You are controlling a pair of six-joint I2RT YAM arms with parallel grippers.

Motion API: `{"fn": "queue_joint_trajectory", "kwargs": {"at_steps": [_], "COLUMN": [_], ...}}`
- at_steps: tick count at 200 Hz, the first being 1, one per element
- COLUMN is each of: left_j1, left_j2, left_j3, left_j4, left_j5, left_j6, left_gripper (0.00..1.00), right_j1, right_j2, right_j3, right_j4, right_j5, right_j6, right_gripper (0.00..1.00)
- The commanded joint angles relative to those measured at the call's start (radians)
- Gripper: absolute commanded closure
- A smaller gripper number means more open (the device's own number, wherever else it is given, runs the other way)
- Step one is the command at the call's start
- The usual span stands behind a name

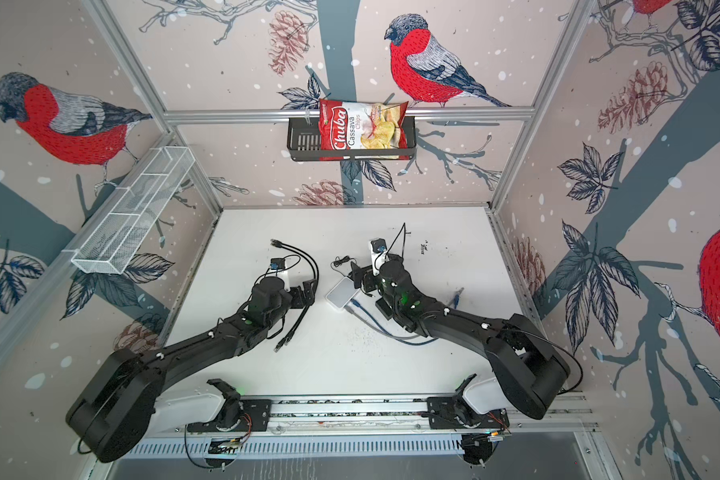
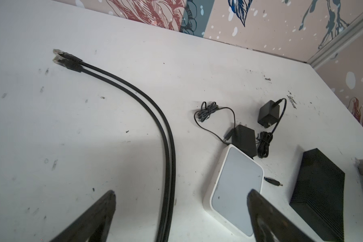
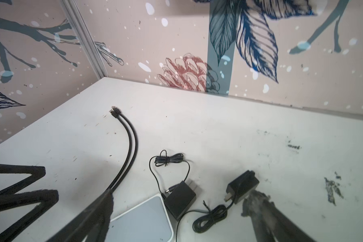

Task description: Insert the plug into the switch port

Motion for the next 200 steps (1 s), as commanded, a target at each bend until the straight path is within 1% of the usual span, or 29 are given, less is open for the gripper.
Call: {"fn": "queue_joint_trajectory", "kwargs": {"at_steps": [1, 28, 57, 77, 99, 107, 122, 142, 176, 200], "left_j1": [0.005, 0.019, 0.038, 0.051, 0.059, 0.060, 0.064, 0.065, 0.068, 0.072], "left_j2": [-0.021, -0.037, -0.031, -0.028, -0.031, -0.032, -0.033, -0.033, -0.035, -0.035], "left_j3": [-0.012, -0.026, -0.026, -0.029, -0.033, -0.034, -0.035, -0.039, -0.046, -0.051], "left_j4": [-0.001, -0.007, -0.013, -0.006, 0.002, 0.002, 0.002, 0.007, 0.008, 0.009], "left_j5": [-0.063, -0.078, -0.078, -0.077, -0.073, -0.072, -0.069, -0.069, -0.069, -0.069], "left_j6": [-0.027, -0.038, -0.054, -0.071, -0.068, -0.066, -0.060, -0.061, -0.058, -0.052], "left_gripper": [0.03, 0.04, 0.04, 0.04, 0.04, 0.04, 0.04, 0.04, 0.04, 0.04], "right_j1": [-0.017, -0.025, -0.028, -0.035, -0.046, -0.053, -0.066, -0.074, -0.090, -0.091], "right_j2": [0.019, 0.059, 0.095, 0.122, 0.149, 0.167, 0.209, 0.271, 0.340, 0.373], "right_j3": [0.047, 0.101, 0.112, 0.114, 0.111, 0.125, 0.165, 0.227, 0.285, 0.310], "right_j4": [-0.151, -0.260, -0.306, -0.322, -0.331, -0.352, -0.402, -0.475, -0.546, -0.595], "right_j5": [-0.032, -0.031, -0.054, -0.106, -0.162, -0.186, -0.216, -0.223, -0.243, -0.270], "right_j6": [0.087, 0.103, 0.087, 0.059, 0.010, -0.006, -0.030, -0.055, -0.080, -0.088], "right_gripper": [0.01, 0.00, 0.09, 0.18, 0.21, 0.25, 0.37, 0.46, 0.49, 0.53]}}
